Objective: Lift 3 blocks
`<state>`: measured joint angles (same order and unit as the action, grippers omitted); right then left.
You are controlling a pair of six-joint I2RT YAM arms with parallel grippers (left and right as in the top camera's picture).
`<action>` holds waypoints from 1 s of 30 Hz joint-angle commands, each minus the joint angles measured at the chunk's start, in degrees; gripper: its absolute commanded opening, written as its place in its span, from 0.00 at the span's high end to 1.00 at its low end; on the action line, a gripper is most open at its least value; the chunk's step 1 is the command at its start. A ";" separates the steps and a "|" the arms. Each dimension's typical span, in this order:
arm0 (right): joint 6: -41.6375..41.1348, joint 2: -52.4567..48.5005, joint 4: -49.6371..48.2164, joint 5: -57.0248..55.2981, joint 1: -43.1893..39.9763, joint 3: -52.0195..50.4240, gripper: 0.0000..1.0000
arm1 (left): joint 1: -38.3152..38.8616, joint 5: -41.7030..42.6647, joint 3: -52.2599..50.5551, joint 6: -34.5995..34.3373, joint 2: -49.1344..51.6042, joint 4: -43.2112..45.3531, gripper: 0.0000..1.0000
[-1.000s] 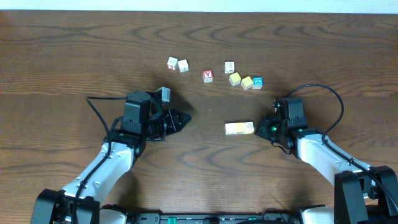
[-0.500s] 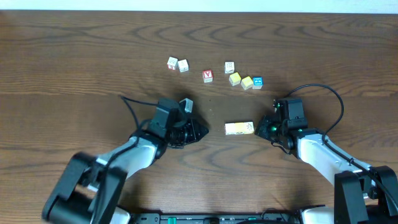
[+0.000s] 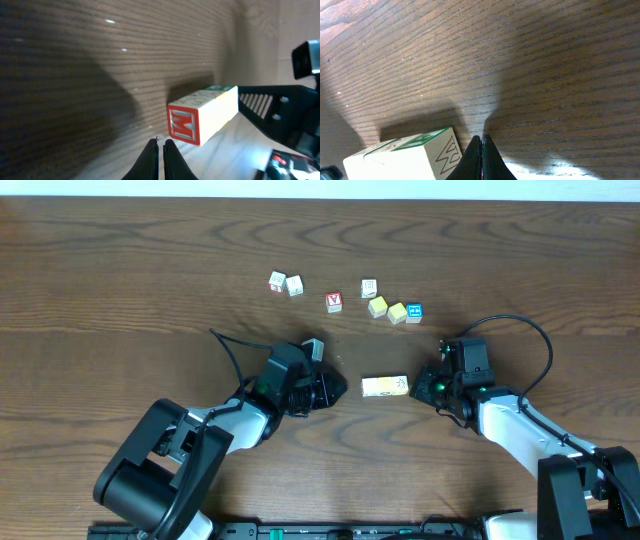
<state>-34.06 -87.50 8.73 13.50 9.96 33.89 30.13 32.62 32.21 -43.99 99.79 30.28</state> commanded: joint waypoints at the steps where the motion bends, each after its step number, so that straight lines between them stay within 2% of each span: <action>1: 0.46 -0.09 0.00 0.11 -0.11 -0.26 0.99 | 1.42 -4.35 0.24 -0.24 0.20 -0.48 0.93; 5: 0.46 -0.09 0.00 0.11 -0.11 -0.26 0.99 | 3.37 -8.55 1.42 -0.24 0.20 -4.24 0.93; 30: 0.48 -0.09 -0.04 0.09 -0.11 -0.26 0.99 | 6.49 -12.57 7.58 7.48 -2.21 -13.64 0.93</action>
<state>-34.06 -87.50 8.75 13.47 9.96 33.89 36.49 21.98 37.80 -39.53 99.53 17.65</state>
